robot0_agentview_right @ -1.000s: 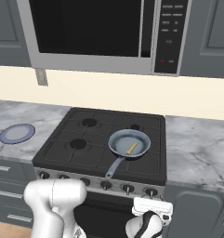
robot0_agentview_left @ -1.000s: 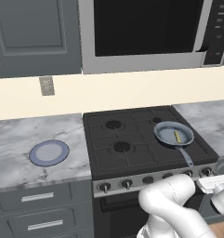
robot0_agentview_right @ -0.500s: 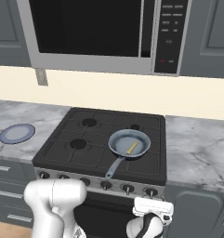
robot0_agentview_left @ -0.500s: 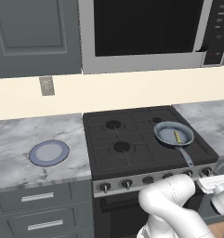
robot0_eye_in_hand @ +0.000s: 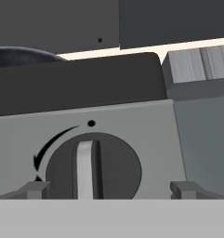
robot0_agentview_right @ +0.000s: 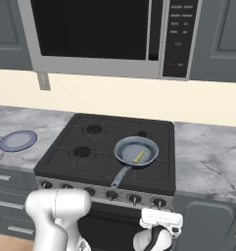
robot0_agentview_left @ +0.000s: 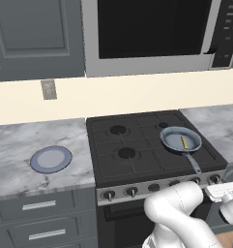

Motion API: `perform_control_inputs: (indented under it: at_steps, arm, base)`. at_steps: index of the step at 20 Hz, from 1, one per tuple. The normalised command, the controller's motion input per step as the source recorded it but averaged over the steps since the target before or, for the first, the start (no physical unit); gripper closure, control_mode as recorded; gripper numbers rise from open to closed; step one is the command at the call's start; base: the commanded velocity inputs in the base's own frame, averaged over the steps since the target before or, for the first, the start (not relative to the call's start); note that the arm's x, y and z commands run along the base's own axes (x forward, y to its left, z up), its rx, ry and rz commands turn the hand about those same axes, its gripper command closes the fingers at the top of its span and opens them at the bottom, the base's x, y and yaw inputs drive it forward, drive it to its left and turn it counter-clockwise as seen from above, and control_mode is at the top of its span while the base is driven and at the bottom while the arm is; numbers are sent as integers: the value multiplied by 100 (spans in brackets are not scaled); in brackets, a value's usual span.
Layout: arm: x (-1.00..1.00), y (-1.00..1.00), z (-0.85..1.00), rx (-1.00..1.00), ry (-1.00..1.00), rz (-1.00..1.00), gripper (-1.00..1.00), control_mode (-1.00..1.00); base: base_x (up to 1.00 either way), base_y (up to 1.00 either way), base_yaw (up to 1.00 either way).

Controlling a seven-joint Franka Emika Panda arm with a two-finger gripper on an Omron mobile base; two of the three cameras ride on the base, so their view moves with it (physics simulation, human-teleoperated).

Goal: Pick up the butter stick and place it in the pan. Then turn on the burner for the pan.

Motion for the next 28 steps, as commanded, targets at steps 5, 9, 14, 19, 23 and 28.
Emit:
perform_control_inputs:
  at_steps: [5,9,14,19,23,28]
  arm:
    - [0,0,8,0,-3,0,-100,-100]
    - [0,0,14,0,-6,1,-100,-100]
    - [0,0,19,0,-6,2,-100,-100]
    - [0,0,4,0,-1,3,-100,-100]
    - [0,0,0,0,0,3,-100,-100]
    - [0,0,0,0,0,3,-100,-100]
  base:
    - [0,0,0]
    - [0,0,0]
    - [0,0,0]
    - [0,0,0]
    - [0,0,0]
    - [0,0,0]
